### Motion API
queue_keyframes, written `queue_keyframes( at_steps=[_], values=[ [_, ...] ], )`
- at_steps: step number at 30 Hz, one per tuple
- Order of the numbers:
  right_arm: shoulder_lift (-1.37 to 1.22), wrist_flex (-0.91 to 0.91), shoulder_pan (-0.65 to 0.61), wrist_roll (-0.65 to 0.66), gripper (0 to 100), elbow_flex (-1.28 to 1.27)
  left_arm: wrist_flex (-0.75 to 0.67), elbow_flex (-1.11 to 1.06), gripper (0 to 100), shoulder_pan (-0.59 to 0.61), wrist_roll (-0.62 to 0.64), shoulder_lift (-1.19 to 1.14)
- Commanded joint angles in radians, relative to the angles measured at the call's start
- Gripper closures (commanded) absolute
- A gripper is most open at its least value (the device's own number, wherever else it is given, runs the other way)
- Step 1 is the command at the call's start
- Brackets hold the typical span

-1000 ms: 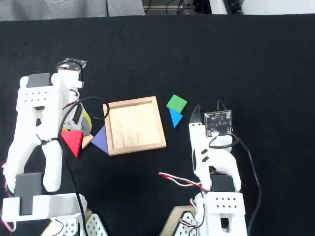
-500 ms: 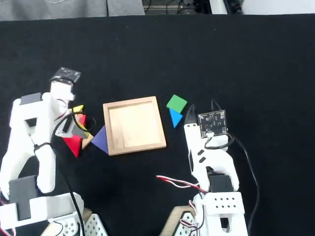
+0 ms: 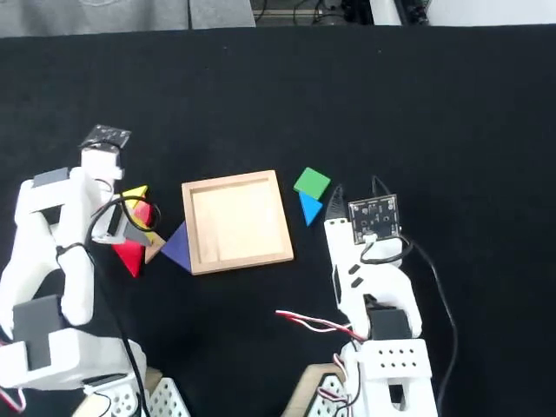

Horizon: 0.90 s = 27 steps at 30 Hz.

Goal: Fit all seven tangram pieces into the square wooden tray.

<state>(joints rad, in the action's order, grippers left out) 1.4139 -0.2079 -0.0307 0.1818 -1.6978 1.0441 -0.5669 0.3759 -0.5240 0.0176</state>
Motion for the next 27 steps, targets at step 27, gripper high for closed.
queue_keyframes(
  at_steps=[27],
  values=[
    [-0.008, -0.003, -0.037, 0.006, 80.0, 0.002, -0.026, 0.065, 61, 0.058, 0.057, -0.089]
  ],
)
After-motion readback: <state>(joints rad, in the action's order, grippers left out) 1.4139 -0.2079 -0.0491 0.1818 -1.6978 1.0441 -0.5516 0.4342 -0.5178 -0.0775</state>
